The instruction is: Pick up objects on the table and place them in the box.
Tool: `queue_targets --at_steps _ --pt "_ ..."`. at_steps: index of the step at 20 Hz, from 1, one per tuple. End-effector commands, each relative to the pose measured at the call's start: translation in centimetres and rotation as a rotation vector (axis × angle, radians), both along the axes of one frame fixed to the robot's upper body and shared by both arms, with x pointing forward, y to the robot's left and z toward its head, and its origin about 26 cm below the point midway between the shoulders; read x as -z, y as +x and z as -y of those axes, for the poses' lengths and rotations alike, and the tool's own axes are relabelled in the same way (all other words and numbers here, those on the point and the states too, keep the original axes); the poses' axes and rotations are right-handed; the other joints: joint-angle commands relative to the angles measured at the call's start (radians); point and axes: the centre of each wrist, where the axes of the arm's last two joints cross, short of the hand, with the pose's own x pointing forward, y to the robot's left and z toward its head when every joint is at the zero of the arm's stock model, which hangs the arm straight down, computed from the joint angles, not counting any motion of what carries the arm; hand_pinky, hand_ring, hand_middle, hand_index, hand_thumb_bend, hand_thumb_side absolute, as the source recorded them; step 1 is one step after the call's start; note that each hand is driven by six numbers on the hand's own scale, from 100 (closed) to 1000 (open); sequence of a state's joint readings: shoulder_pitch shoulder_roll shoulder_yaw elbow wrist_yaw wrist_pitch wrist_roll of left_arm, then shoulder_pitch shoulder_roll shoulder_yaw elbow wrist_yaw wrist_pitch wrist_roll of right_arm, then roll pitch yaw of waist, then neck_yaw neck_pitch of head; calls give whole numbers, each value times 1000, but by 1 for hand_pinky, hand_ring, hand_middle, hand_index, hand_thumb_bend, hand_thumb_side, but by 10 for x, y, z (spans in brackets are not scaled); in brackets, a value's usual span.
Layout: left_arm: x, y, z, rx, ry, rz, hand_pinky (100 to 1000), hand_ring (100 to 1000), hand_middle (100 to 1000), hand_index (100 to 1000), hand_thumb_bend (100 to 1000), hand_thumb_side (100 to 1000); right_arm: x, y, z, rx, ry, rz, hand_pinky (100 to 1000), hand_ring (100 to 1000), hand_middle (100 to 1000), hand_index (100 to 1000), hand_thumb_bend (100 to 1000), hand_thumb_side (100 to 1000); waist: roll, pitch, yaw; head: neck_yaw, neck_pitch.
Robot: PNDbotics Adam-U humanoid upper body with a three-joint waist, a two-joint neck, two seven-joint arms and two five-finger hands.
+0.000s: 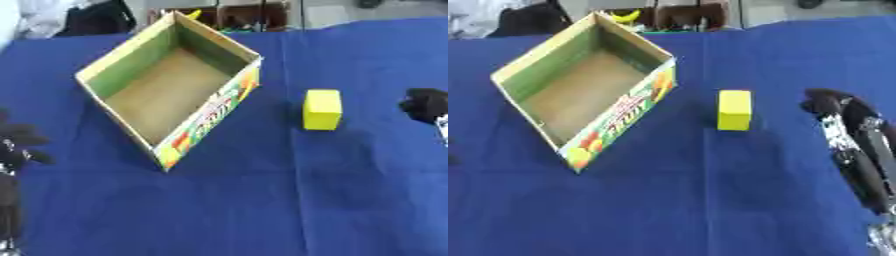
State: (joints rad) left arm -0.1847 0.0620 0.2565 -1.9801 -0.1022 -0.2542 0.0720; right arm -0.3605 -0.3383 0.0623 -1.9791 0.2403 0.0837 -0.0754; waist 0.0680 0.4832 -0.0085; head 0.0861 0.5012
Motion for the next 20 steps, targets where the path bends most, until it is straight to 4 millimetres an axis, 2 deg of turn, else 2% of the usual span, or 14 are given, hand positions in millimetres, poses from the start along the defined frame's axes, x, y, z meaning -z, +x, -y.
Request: queue_targets --at_steps 1,12,14,16,20 --pt "-8 -3 -3 -7 23 23 412 599 610 874 100 969 -7 -3 0 -5 -7 29 821 781 662 815 100 931 -2 -19 1 7 3" --pt "-8 -2 -3 -3 25 24 412 602 609 873 100 968 -10 -3 0 -6 -19 38 819 789 673 818 100 924 -4 -17 3 4 -19" --pt "-8 -2 -3 -4 26 22 412 603 609 873 100 968 -20 -1 1 6 -59 75 818 796 683 820 100 926 -4 -19 1 4 -21" --pt "-8 -3 -3 -4 28 19 412 603 609 873 100 968 -40 1 2 28 -147 138 818 816 726 837 100 969 -5 -22 1 4 -19" --pt "-6 -4 -4 -3 33 11 412 603 609 873 100 968 -92 0 -3 110 -473 241 804 829 774 839 100 980 -11 -32 7 -2 -15"
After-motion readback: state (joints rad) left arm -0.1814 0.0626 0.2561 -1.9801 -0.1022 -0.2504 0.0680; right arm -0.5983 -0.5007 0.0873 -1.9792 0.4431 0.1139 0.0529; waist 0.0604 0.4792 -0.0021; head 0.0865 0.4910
